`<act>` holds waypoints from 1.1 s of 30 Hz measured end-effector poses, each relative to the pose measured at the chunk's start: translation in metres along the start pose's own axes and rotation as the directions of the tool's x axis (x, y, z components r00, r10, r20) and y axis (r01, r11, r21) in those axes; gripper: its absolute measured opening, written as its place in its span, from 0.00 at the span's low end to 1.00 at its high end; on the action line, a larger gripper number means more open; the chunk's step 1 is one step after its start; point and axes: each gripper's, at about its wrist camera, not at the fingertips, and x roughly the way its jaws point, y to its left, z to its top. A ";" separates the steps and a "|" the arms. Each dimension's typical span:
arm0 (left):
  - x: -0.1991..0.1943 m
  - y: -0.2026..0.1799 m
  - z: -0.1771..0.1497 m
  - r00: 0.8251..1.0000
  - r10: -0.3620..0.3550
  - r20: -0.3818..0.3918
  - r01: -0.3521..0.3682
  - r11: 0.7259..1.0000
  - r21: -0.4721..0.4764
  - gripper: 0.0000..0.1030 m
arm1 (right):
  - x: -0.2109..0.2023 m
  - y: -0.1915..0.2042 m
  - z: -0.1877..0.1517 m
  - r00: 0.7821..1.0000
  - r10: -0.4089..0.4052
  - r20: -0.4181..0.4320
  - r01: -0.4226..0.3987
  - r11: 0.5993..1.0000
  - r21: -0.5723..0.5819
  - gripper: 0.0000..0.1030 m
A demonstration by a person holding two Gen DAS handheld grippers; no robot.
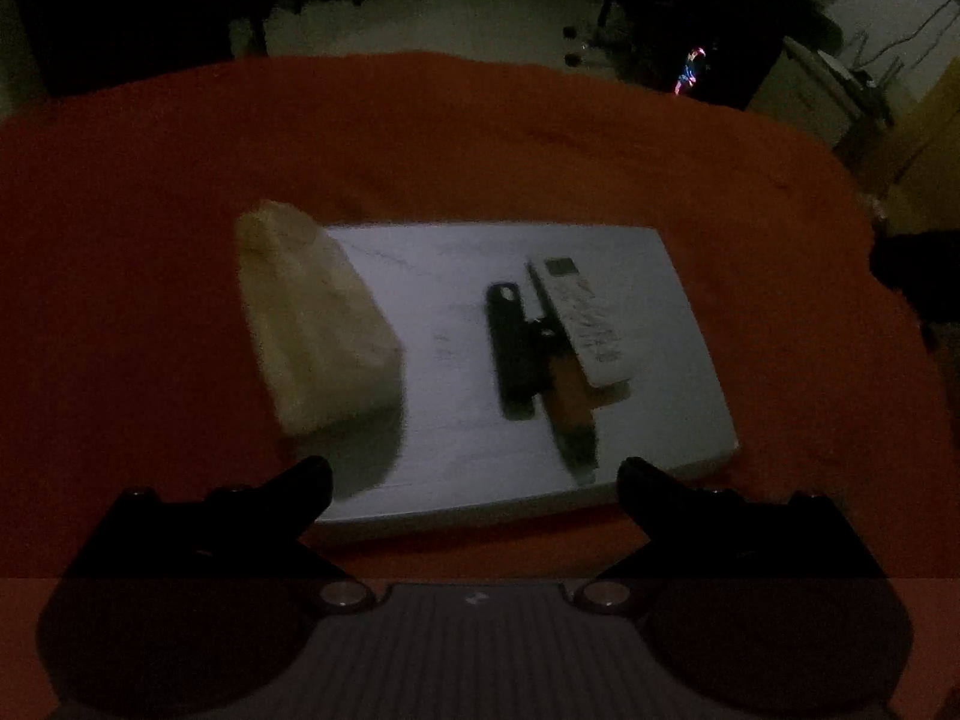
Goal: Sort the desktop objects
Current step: 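Lift both tools out of the box back toward the white board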
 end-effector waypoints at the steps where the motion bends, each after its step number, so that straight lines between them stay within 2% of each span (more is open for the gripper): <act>1: 0.009 -0.002 0.002 1.000 0.001 -0.007 -0.001 1.000 0.000 1.00 | 0.008 0.001 0.005 1.000 0.000 -0.006 0.000 1.000 -0.009 1.00; 4: 0.034 -0.006 0.006 1.000 0.013 -0.026 -0.013 1.000 -0.011 1.00 | 0.040 0.004 0.016 0.999 -0.023 -0.035 0.022 0.999 -0.032 1.00; 8: 0.062 -0.002 0.016 0.999 0.010 -0.033 -0.012 0.998 -0.057 1.00 | 0.083 0.004 0.019 0.999 -0.012 -0.053 0.009 0.999 -0.050 1.00; 11: 0.078 0.000 0.025 1.000 0.008 -0.011 -0.009 0.997 -0.081 1.00 | 0.117 0.003 0.009 0.997 -0.014 -0.077 0.009 0.998 -0.065 0.98; 15: 0.097 -0.001 0.034 0.999 -0.038 0.002 0.038 0.994 -0.101 0.99 | 0.151 -0.001 -0.010 0.990 -0.060 -0.129 0.047 0.993 -0.106 0.94; 18: 0.108 -0.007 0.034 0.999 -0.050 -0.009 0.050 0.996 -0.069 0.98 | 0.157 -0.015 -0.020 0.990 -0.047 -0.133 0.043 0.999 -0.033 0.89; 21: 0.113 -0.008 0.034 0.999 -0.054 0.001 0.054 0.997 -0.055 0.98 | 0.152 -0.026 -0.026 0.992 -0.044 -0.118 0.043 0.999 -0.010 0.88; 24: 0.115 0.003 0.035 0.999 -0.048 0.001 0.048 0.991 -0.121 0.99 | 0.147 -0.038 -0.030 0.990 -0.076 -0.118 0.076 0.997 0.003 0.88; 27: 0.116 0.019 0.039 0.997 -0.079 0.001 0.077 0.972 -0.223 0.99 | 0.147 -0.040 -0.038 0.989 -0.071 -0.131 0.071 0.997 -0.005 0.88; 31: 0.121 0.020 0.044 0.998 -0.058 0.006 0.057 0.972 -0.228 0.98 | 0.147 -0.042 -0.049 0.987 -0.065 -0.150 0.063 0.998 -0.017 0.85; 33: 0.125 0.017 0.047 0.999 -0.050 0.006 0.050 0.971 -0.233 0.97 | 0.150 -0.031 -0.056 0.985 -0.060 -0.162 0.052 0.997 -0.055 0.81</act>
